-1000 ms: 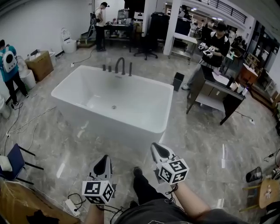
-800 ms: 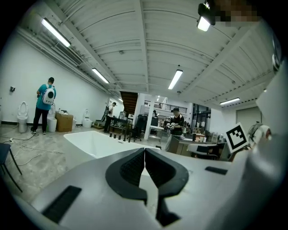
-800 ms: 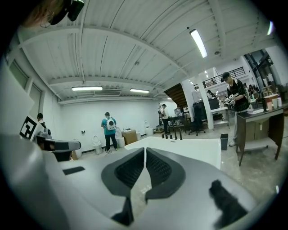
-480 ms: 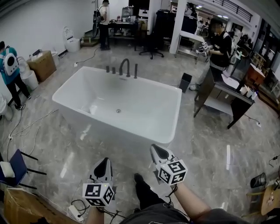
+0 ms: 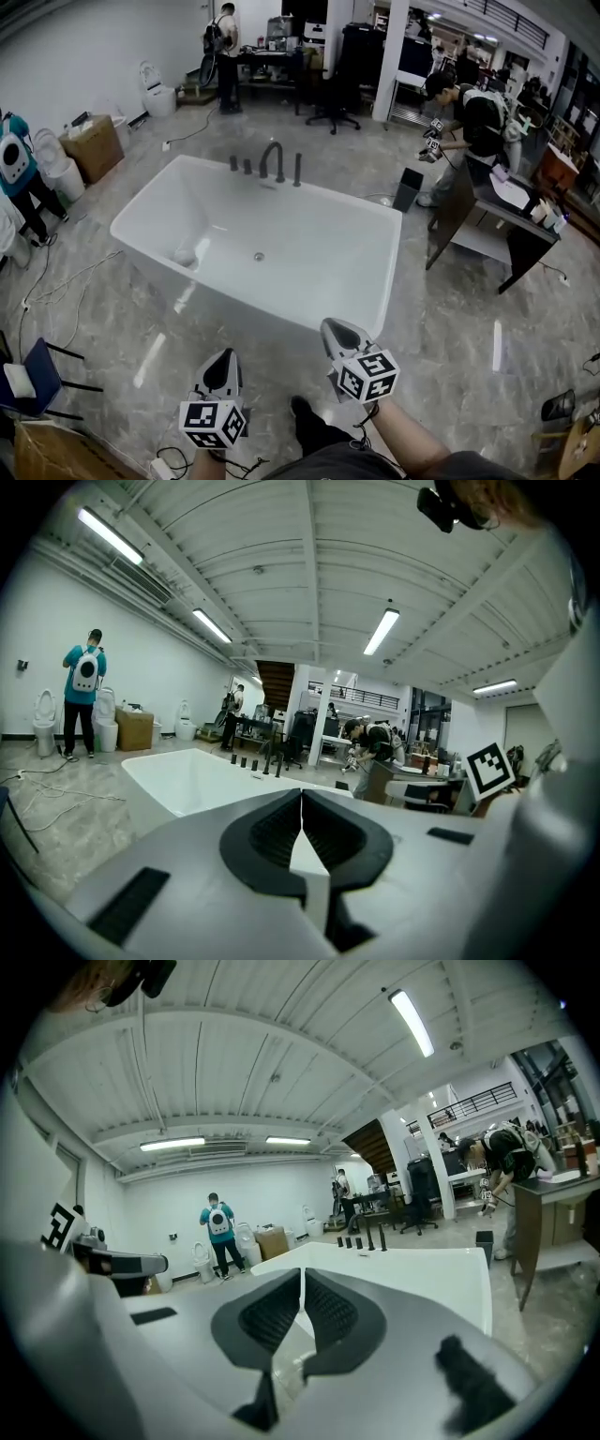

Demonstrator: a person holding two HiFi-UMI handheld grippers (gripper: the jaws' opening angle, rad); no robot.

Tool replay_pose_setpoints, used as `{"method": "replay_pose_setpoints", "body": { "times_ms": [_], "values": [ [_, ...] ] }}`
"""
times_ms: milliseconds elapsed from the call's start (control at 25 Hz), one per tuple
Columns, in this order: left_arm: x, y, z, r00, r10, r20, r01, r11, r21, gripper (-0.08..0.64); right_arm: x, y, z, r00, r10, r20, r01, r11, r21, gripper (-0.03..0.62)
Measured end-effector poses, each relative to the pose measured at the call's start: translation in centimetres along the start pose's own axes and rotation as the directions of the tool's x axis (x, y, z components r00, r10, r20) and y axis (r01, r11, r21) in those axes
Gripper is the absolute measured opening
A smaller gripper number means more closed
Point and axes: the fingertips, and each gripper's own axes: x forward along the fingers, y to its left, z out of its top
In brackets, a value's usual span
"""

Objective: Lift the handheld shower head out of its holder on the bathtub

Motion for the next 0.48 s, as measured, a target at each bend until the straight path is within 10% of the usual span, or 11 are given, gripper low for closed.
{"method": "replay_pose_setpoints", "body": {
  "times_ms": [480],
  "values": [
    [9.9,1.9,3.0,1.0,0.0,-0.018,0.0,1.0,-0.001,0.015,7.9,-6.5,1.6,0.999,-0.017,-0.042,0.018,0.999,0.032,0.029]
  ]
}}
